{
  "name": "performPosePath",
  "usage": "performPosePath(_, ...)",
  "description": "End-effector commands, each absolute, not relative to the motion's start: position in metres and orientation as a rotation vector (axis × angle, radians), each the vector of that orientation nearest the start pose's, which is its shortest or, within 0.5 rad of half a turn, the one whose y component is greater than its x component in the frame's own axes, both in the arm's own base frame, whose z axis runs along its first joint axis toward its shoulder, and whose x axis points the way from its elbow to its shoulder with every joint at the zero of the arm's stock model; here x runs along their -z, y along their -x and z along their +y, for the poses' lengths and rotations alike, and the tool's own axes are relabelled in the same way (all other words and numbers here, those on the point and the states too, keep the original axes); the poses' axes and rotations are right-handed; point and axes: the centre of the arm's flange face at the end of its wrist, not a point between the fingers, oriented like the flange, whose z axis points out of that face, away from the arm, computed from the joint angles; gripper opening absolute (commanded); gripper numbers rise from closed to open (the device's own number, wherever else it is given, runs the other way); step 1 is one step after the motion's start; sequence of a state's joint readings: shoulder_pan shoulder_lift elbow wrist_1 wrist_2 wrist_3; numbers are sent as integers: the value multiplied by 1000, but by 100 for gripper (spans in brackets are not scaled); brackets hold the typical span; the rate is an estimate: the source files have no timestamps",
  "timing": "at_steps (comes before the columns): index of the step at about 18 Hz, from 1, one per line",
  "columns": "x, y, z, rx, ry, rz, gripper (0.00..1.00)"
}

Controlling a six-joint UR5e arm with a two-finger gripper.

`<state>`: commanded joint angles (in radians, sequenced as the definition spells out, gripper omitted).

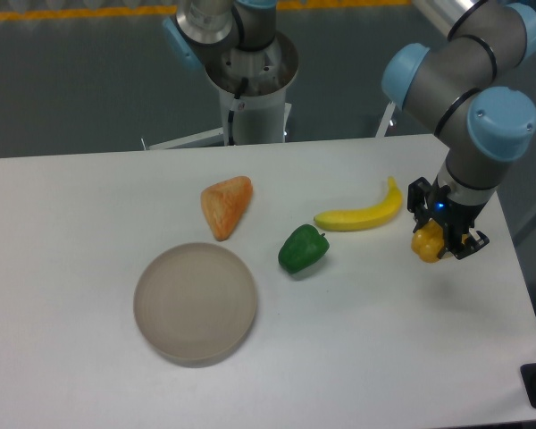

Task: Place the yellow pepper on the plate
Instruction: 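Carry the held yellow pepper with the gripper over to the beige plate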

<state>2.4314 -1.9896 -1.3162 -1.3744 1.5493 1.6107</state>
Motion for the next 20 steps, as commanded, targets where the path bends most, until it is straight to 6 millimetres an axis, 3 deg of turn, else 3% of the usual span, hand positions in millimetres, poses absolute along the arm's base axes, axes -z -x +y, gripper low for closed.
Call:
performPosePath(7,-393,413,538,-44,2892,1134,30)
performPosePath(10,-397,391,554,-33,2874,1098,30)
performPosePath(16,-397,285,610,0,2868,1088,30)
performPosePath(20,-389,190,649,81,2876,978,30)
